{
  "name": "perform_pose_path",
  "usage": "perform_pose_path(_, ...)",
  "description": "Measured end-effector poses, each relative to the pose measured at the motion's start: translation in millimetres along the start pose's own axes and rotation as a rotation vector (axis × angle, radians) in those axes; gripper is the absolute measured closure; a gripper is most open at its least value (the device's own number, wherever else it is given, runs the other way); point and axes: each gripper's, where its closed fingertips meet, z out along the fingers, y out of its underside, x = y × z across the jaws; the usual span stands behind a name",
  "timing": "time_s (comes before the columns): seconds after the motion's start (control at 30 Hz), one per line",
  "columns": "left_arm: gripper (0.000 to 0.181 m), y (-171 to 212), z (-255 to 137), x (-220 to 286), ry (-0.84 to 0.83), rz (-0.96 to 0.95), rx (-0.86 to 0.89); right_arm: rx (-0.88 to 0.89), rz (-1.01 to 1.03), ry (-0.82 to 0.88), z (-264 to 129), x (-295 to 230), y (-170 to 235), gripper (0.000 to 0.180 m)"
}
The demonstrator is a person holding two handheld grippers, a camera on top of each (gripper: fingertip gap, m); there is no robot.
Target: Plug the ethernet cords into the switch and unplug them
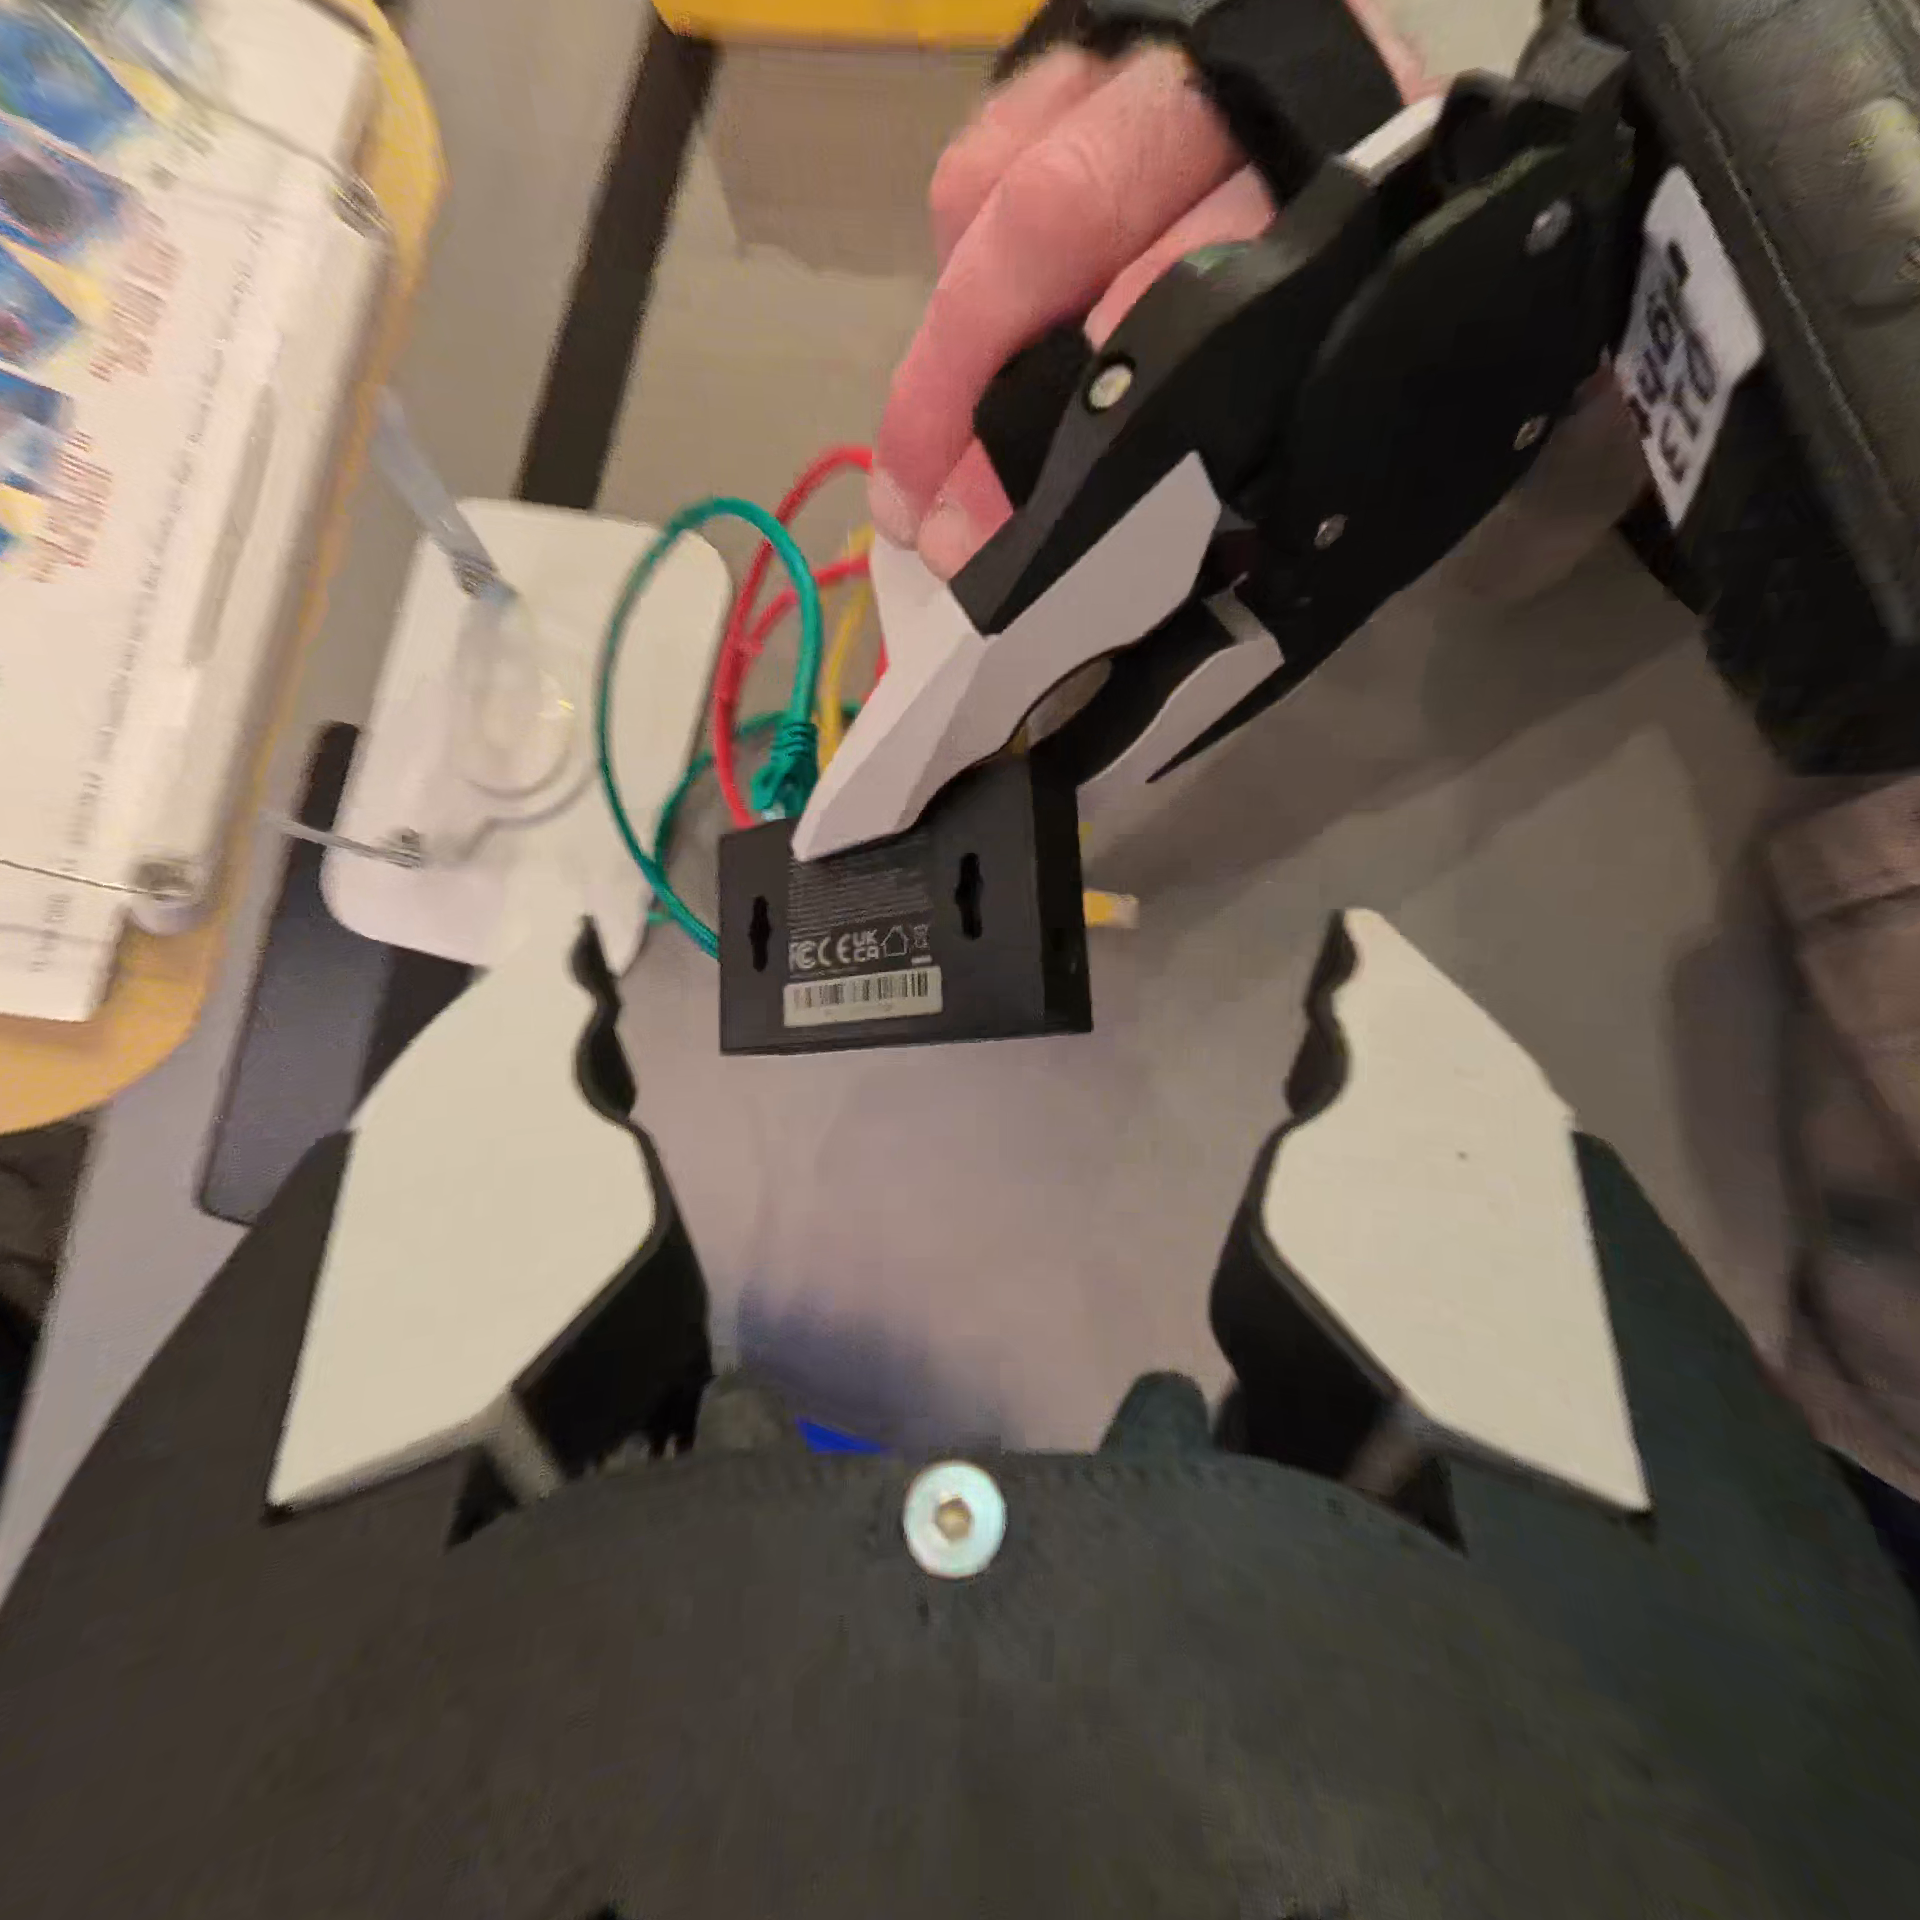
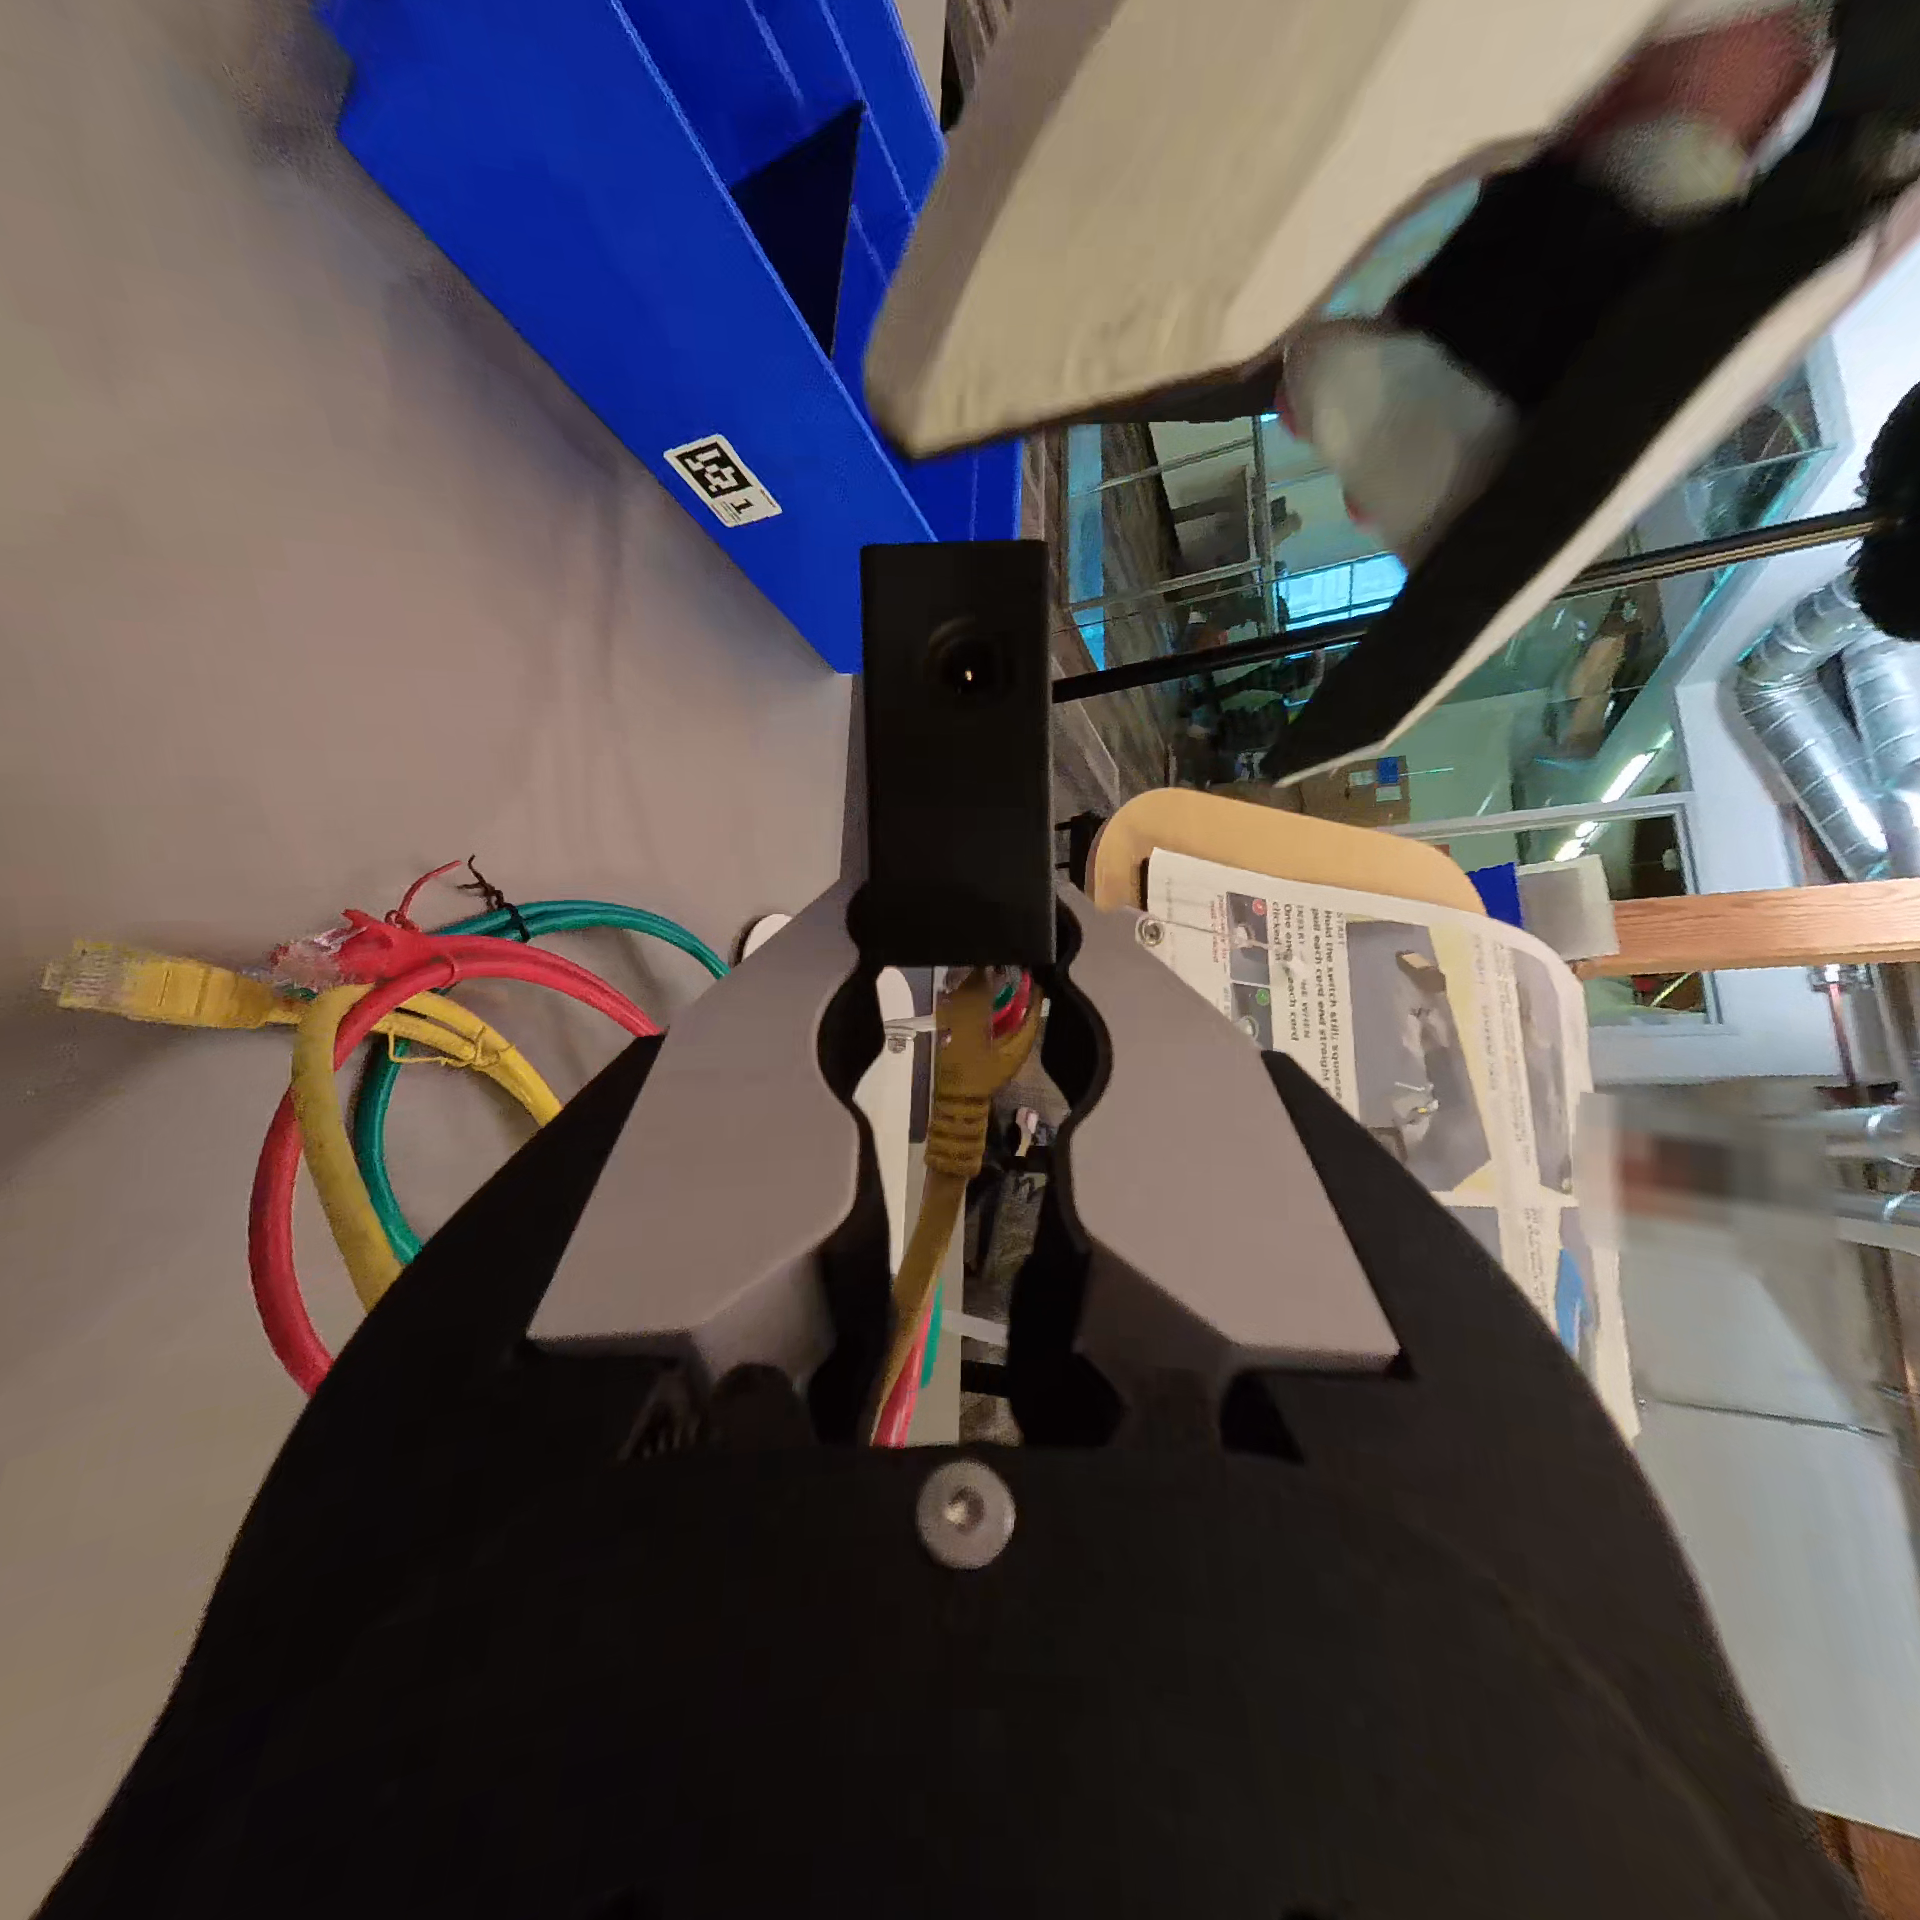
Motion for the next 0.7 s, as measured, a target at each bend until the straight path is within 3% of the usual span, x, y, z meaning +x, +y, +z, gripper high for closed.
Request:
perform_pose_path(0.07,0.047,5,5,1,0.089,-0.037,-0.104,-0.006,-0.023,0.006,2,-2,-5,0.156)
perform_pose_path(0.2,0.042,15,19,5,0.243,-0.121,-0.273,-0.001,-0.057,0.043,2,-1,-17,0.156)
perform_pose_path(0.43,0.038,37,35,4,0.310,-0.136,-0.535,-0.003,-0.083,0.062,4,-3,-24,0.156)
perform_pose_path(0.7,0.057,51,47,15,0.382,-0.134,-0.637,-0.004,-0.089,0.066,2,-1,-28,0.156)
